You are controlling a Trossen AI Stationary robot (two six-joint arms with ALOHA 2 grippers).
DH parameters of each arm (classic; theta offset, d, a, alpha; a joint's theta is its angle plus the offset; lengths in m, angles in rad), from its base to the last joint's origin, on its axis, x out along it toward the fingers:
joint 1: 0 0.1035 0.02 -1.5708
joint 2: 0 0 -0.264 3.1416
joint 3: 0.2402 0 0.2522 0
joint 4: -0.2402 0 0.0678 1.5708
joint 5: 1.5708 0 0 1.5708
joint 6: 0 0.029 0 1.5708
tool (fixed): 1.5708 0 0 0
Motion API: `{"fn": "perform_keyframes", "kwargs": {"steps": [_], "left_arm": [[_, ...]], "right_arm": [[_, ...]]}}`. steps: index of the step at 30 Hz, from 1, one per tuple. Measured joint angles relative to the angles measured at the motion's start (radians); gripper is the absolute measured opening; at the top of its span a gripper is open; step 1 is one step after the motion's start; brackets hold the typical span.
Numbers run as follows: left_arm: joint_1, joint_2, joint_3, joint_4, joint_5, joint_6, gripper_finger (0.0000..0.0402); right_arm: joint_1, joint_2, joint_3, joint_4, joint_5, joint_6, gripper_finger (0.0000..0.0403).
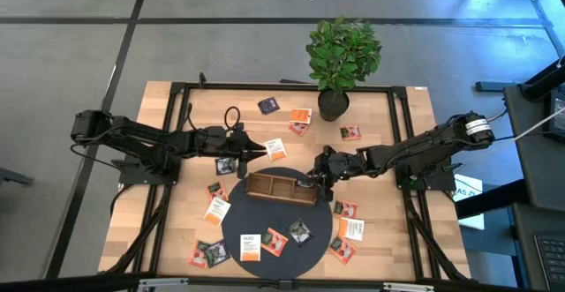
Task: Pick & Place Tea
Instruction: Put the orange black tea bag into the middle section of the wooden organizer
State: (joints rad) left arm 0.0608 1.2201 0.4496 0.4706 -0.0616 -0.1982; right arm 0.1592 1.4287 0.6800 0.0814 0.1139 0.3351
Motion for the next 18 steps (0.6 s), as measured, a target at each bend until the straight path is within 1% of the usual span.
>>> {"fn": "perform_keyframes", "kwargs": {"steps": [3, 8, 11, 13, 16, 18], "left_arm": [[0.0, 0.0, 0.0, 0.0, 0.0, 0.0, 0.0075], [0.0, 0.0, 0.0, 0.0, 0.0, 0.0, 0.0075], [0.0, 0.0, 0.0, -0.001, 0.0, 0.0, 0.0075], [0.0, 0.0, 0.0, -0.001, 0.0, 0.0, 0.0075], [0.0, 0.0, 0.0, -0.002, 0.001, 0.0, 0.0075], [0.0, 0.0, 0.0, -0.003, 0.001, 0.001, 0.0075]], "right_arm": [[-0.031, -0.068, 0.0, -0.061, 0.0, -0.001, 0.0104], [-0.101, -0.194, 0.0, -0.256, 0.017, 0.004, 0.0104], [-0.14, -0.235, 0.0, -0.379, 0.1, 0.032, 0.0104], [-0.157, -0.242, 0.0, -0.44, 0.166, 0.017, 0.0104], [-0.168, -0.237, 0.0, -0.515, 0.22, -0.018, 0.0104], [-0.179, -0.231, 0.0, -0.544, 0.256, 0.009, 0.0104]]}}
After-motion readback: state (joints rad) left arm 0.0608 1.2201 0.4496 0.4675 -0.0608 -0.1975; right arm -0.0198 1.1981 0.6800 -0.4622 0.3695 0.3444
